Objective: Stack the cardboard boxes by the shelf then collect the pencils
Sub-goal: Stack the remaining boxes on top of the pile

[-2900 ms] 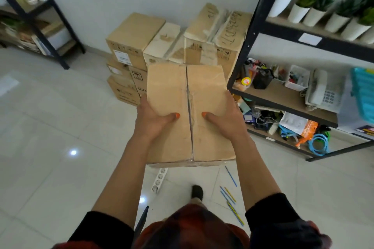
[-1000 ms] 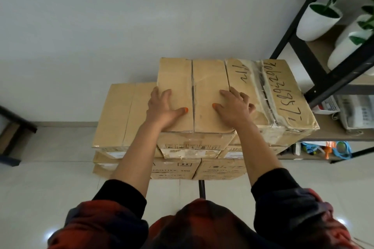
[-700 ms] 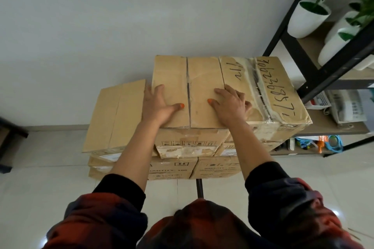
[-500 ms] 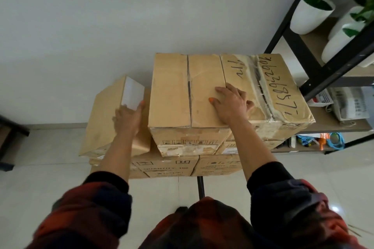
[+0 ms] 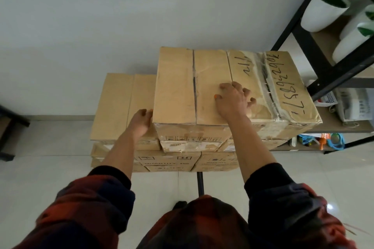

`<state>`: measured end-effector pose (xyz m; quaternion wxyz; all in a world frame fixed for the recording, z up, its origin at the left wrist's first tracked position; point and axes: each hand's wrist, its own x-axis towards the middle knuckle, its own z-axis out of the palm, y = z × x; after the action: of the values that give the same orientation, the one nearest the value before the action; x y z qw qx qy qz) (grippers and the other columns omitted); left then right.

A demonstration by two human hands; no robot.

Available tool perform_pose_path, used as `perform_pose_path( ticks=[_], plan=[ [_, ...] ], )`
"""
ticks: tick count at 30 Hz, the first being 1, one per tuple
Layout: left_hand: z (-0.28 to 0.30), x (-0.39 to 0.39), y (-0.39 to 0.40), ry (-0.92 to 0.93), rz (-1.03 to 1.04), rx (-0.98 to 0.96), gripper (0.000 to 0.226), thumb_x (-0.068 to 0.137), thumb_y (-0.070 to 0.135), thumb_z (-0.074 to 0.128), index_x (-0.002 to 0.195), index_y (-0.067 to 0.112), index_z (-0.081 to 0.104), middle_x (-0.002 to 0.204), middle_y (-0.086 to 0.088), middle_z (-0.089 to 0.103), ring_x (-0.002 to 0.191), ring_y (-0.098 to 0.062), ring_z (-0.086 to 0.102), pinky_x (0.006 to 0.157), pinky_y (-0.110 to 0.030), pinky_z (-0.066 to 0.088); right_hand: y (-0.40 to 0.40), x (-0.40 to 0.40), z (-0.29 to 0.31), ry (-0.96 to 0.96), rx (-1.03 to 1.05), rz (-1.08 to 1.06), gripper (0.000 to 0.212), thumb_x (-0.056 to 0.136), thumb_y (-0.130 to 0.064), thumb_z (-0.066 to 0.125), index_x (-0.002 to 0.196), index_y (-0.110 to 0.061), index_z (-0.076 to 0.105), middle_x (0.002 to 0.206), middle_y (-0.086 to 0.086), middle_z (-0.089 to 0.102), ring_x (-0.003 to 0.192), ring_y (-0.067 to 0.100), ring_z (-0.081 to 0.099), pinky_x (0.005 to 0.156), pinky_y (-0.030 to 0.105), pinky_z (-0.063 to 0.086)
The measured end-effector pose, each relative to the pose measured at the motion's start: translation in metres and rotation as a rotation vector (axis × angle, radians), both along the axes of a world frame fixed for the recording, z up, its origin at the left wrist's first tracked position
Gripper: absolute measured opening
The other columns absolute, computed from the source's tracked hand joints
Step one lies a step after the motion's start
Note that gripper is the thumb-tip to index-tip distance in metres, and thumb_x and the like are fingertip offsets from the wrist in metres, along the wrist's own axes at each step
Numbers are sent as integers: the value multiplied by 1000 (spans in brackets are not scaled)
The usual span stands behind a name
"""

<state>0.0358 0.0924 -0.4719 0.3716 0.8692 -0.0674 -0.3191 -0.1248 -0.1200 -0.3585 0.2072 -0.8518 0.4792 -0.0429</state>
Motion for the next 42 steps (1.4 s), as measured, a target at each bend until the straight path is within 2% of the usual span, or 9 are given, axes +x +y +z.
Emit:
perform_pose_path(
  ticks=[4, 12, 16, 20, 24, 28, 32, 37, 42],
  plan=[
    [-9, -7, 27, -74, -113, 151, 46, 97, 6, 40, 142, 0, 44, 139, -21, 50, 116, -33, 54, 90, -34, 47, 27, 10, 0, -49, -2, -7, 48, 88, -23, 55, 135, -29, 52, 148, 4, 37, 139, 34, 21, 114, 60, 12],
    [-14, -25, 60, -179, -319, 448, 57, 97, 20, 46, 144, 48, 32, 157, -7, 10, 138, -40, 16, 113, -55, 22, 92, 38, -5, -215, -38, 149, 35, 89, -29, 60, 124, -29, 63, 139, -2, 51, 137, 28, 29, 111, 54, 19],
    [-13, -21, 73, -250, -318, 412, 50, 98, 22, 44, 144, 38, 38, 157, 1, 24, 137, -35, 26, 110, -51, 25, 125, 55, -5, -412, -100, 247, 23, 88, -22, 59, 109, -24, 70, 120, -2, 62, 121, 27, 46, 100, 43, 37],
    [-12, -5, 88, -255, -228, 292, 42, 95, 10, 48, 137, 6, 47, 141, -20, 40, 126, -40, 43, 101, -45, 39, 157, 81, -6, -652, -17, 411, 18, 85, -4, 59, 98, -7, 71, 98, 9, 65, 88, 24, 62, 78, 27, 49],
    [-16, 18, 106, -195, -192, 189, 15, 84, -2, 49, 75, 0, 60, 108, -31, 55, 104, -48, 52, 85, -45, 44, 184, 118, -24, -459, 132, 577, 27, 88, -4, 55, 113, -7, 65, 111, 12, 60, 94, 26, 60, 86, 34, 48],
    [0, 23, 114, -201, -278, 347, 33, 99, 25, 48, 128, 34, 62, 151, 0, 28, 138, -35, 20, 115, -44, 19, 194, 139, -57, -74, 340, 597, 43, 95, -14, 49, 138, -14, 47, 140, 10, 43, 126, 27, 45, 103, 31, 35],
    [-12, 43, 128, -153, -213, 353, 44, 96, 29, 55, 138, 40, 48, 163, -2, -1, 147, -39, -4, 120, -53, 5, 202, 139, -96, 297, 372, 577, 68, 97, -33, 50, 155, -19, 18, 163, 10, 6, 148, 35, 7, 118, 46, 23],
    [-31, 56, 148, 3, 106, 139, 116, 65, 35, 90, 153, 25, 14, 156, -9, 16, 143, -33, 21, 115, -52, 27, 213, 136, -116, 498, 292, 526, 84, 97, -49, 47, 157, -11, 1, 161, 20, -15, 149, 40, -9, 121, 50, 10],
    [-39, 64, 156, 163, 203, -177, 91, 71, 21, 87, 144, 15, 33, 132, -3, 51, 123, -23, 51, 100, -43, 47, 214, 141, -114, 549, 357, 425, 90, 98, -54, 42, 156, -9, -9, 160, 23, -17, 149, 41, -8, 119, 50, 14]
  ],
)
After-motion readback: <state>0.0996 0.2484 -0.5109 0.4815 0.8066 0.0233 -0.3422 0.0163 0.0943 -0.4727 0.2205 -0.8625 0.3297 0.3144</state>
